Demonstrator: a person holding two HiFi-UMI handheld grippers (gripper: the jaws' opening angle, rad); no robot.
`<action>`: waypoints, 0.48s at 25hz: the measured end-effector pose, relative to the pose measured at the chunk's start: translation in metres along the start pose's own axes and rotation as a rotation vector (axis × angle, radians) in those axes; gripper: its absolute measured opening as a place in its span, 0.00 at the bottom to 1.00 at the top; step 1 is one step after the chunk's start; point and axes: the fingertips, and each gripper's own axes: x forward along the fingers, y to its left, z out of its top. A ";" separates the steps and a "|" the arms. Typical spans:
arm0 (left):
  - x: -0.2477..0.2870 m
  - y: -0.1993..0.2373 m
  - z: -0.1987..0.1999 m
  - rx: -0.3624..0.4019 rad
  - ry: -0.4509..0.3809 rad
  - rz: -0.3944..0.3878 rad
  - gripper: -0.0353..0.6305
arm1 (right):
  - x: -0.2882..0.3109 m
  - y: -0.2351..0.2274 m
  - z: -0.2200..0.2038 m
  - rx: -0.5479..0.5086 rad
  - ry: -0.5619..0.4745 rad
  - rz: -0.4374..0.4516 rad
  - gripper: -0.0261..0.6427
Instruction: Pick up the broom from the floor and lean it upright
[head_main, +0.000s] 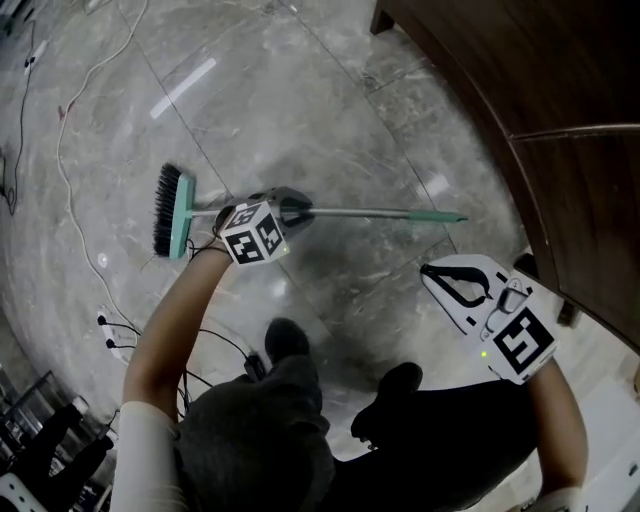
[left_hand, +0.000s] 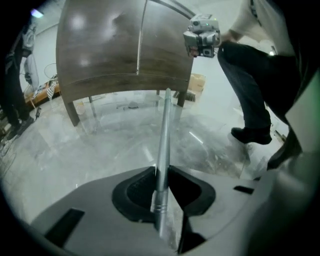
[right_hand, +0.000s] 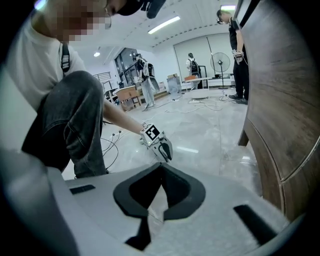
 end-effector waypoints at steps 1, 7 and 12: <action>-0.005 0.005 0.011 -0.014 -0.024 0.009 0.17 | -0.003 -0.002 0.002 0.001 -0.008 -0.003 0.04; -0.028 0.026 0.065 -0.059 -0.132 0.041 0.16 | -0.019 -0.019 0.012 -0.044 -0.050 -0.058 0.04; -0.052 0.031 0.098 -0.106 -0.197 0.059 0.16 | -0.032 -0.021 0.026 -0.075 -0.077 -0.095 0.04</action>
